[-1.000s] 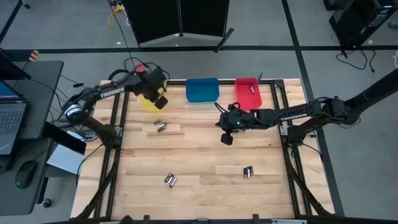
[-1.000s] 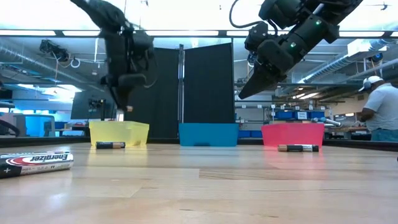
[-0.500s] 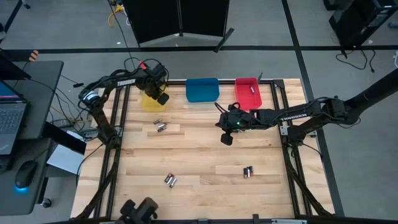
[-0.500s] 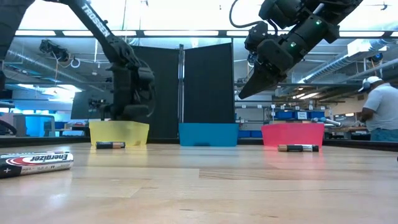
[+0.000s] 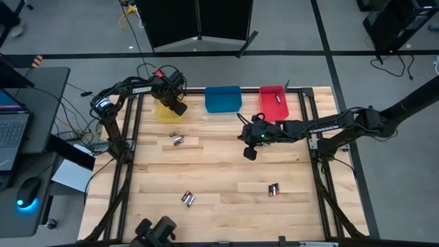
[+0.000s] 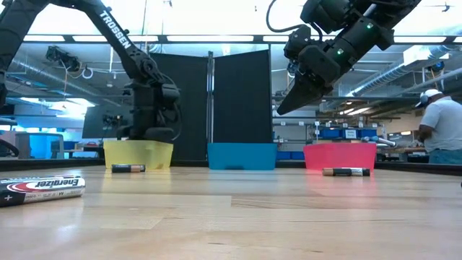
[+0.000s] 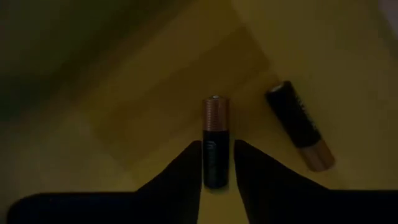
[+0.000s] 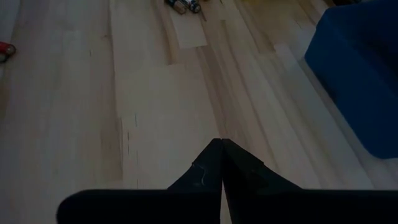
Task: Sort batteries
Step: Put the black battery into the yellow bin
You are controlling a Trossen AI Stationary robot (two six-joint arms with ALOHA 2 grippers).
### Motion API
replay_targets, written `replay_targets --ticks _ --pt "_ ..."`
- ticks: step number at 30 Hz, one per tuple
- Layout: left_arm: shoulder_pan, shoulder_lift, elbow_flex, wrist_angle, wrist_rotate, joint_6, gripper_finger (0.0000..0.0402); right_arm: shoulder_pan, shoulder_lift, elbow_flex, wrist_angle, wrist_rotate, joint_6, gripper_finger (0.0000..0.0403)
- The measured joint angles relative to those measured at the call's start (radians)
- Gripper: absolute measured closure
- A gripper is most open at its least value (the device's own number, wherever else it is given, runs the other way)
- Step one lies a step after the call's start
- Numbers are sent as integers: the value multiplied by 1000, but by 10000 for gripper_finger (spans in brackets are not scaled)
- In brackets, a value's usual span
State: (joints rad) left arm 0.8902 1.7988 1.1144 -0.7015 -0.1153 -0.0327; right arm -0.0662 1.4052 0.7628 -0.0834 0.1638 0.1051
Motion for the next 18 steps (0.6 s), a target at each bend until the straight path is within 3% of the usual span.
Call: replay_targets --ticks 8,13,18 --pt "-22 -46 15 12 -30 6 268 0 0 0 0 0 0 384" --pt "-54 -150 0 46 -85 4 282 0 0 0 0 0 -6 383" --pt "-122 -300 -73 180 -95 -31 310 0 0 0 1 0 -23 387"
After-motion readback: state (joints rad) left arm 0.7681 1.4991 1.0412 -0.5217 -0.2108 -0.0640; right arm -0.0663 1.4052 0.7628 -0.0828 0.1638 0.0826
